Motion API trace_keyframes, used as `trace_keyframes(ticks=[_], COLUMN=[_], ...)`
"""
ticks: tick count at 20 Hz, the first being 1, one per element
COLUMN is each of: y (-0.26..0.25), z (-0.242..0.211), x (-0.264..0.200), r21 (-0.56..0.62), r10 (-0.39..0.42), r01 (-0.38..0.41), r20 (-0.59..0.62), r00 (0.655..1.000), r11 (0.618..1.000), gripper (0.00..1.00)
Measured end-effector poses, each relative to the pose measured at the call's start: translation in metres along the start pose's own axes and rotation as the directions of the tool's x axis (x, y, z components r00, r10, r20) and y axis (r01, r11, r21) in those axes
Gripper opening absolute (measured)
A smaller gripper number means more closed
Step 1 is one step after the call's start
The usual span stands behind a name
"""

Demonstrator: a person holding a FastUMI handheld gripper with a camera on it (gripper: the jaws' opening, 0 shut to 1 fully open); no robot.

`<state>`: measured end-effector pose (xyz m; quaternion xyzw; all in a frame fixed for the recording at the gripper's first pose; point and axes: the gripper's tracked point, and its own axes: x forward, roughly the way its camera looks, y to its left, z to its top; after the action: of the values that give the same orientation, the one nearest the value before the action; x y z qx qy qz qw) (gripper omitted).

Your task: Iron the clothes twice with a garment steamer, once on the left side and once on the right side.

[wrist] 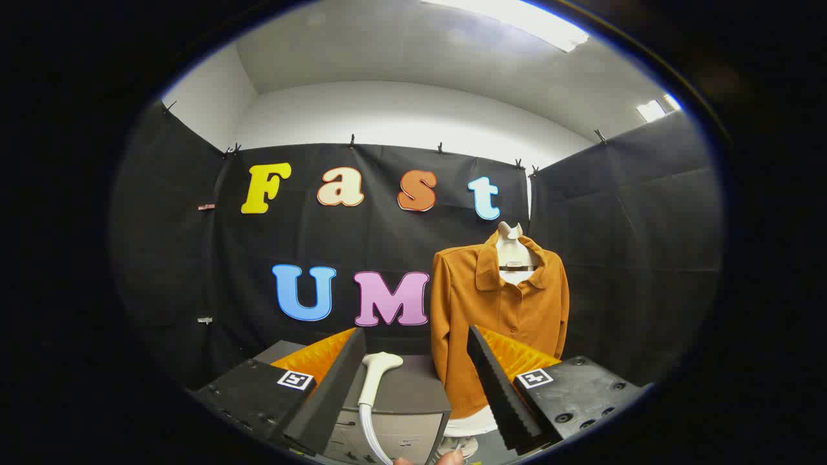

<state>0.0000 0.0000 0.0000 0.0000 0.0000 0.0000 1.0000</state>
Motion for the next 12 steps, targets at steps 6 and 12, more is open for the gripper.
trace_keyframes(ticks=[6,12], y=[0.0008,0.0029], z=[-0.0051,-0.0042], x=[-0.0029,-0.0056], r21=[-0.002,-0.010], r10=[-0.003,0.003], r01=[0.003,-0.003], r20=[-0.016,-0.016], r00=[1.000,1.000], r11=[1.000,1.000], gripper=[0.98,0.98])
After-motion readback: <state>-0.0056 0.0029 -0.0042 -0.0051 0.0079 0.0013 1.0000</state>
